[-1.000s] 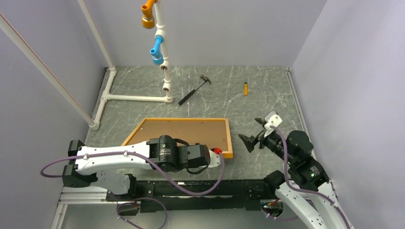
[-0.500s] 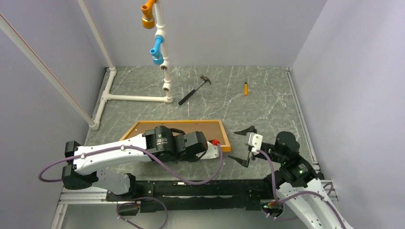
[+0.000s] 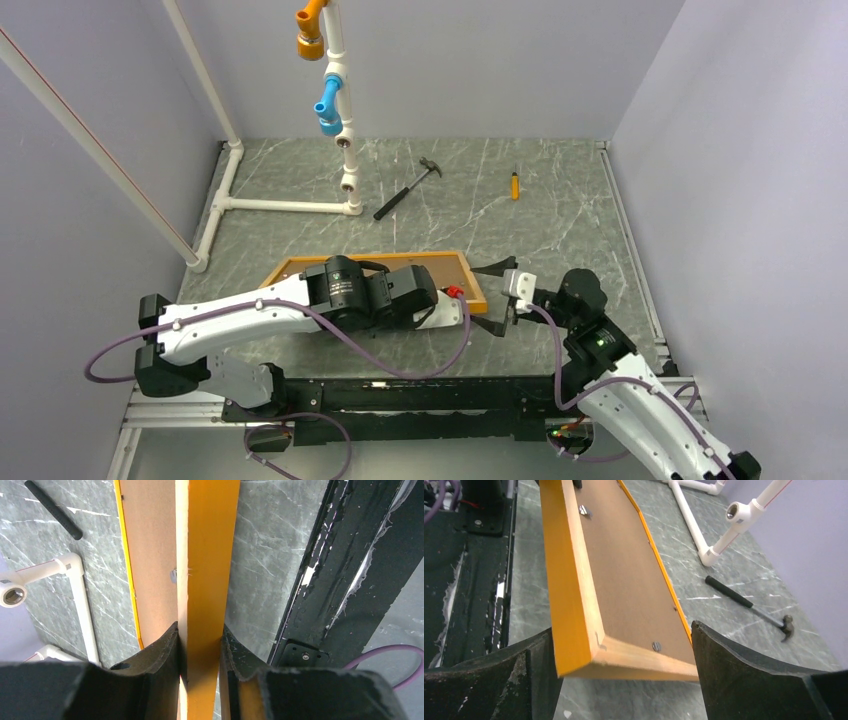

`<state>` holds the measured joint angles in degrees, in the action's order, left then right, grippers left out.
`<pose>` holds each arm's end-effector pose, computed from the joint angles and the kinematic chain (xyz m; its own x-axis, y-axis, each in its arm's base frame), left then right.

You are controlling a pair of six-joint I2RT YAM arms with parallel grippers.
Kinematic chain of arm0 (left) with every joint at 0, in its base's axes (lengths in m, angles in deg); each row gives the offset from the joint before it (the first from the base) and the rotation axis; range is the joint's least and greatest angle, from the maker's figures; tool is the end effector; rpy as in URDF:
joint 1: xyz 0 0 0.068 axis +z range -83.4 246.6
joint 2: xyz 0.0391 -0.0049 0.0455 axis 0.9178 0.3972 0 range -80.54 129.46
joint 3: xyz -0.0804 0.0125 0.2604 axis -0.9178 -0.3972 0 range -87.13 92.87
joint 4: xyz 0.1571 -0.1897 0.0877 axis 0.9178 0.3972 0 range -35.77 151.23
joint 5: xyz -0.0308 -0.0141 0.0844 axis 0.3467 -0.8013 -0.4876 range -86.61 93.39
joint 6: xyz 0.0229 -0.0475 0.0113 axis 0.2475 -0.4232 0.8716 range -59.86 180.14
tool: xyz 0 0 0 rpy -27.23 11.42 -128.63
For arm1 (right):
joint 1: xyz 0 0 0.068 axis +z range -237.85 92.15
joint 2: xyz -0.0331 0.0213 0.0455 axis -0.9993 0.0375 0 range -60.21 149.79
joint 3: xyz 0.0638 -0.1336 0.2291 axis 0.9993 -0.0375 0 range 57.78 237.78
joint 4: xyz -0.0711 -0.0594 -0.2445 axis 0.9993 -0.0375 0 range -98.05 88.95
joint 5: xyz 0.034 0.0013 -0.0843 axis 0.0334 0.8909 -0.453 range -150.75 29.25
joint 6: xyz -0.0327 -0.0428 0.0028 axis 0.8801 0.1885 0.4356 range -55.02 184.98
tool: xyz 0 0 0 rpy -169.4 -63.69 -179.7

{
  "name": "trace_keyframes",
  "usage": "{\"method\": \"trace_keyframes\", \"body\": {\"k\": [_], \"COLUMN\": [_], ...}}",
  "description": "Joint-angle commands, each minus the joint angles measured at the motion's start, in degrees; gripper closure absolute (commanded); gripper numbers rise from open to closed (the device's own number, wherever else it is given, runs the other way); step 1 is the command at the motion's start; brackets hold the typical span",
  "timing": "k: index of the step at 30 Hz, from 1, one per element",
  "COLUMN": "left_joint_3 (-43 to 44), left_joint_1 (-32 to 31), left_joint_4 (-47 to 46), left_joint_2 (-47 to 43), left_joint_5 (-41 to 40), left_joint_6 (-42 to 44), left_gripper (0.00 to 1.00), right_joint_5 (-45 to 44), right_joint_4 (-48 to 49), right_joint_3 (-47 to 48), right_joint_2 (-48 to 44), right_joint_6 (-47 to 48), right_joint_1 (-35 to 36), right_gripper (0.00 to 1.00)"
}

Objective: Take the photo out of the frame

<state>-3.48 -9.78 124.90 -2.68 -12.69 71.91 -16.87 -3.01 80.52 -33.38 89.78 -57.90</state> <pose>0.0682 -0.2388 0.3580 -0.0239 0.9309 -0.3645 0.9306 0.1539 0.3321 0.1023 0.0874 0.2645 0.3186 -0.1654 -0.9333 -0.9071 0.2326 -0.3509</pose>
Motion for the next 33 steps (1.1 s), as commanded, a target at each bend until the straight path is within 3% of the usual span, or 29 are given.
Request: {"method": "trace_keyframes", "body": {"k": [1,9,19,23,27,33], "left_joint_3": [3.47,3.8,4.23,4.2,2.75,2.8], "left_joint_1": [0.74,1.23,1.6,1.71,2.23,2.55], "left_joint_4": [-3.46,-2.74,-2.56,-2.17,-2.84,-2.39], "left_joint_2": [0.11,0.42,0.41,0.32,-0.81,-0.7], "left_joint_5": [5.5,6.62,7.01,6.72,7.29,7.8], "left_joint_6": [-2.73,-2.58,-2.57,-2.43,-2.42,-2.21], "left_gripper": [1.0,1.0,1.0,1.0,1.0,1.0], "right_joint_5": [-2.15,-8.76,-12.13,-18.0,-17.43,-14.96], "right_joint_4": [12.06,20.16,19.93,20.97,20.88,23.68], "right_joint_3": [0.85,-2.82,-2.91,-5.41,-7.68,-7.4], "right_joint_2": [3.6,11.02,12.32,8.68,5.43,9.95], "right_joint_6": [-5.79,-3.83,0.61,0.11,0.09,0.49], "right_joint_1": [2.98,12.92,14.15,14.43,14.06,13.99], "right_gripper": [0.13,0.18,0.4,0.27,0.2,0.26]}}
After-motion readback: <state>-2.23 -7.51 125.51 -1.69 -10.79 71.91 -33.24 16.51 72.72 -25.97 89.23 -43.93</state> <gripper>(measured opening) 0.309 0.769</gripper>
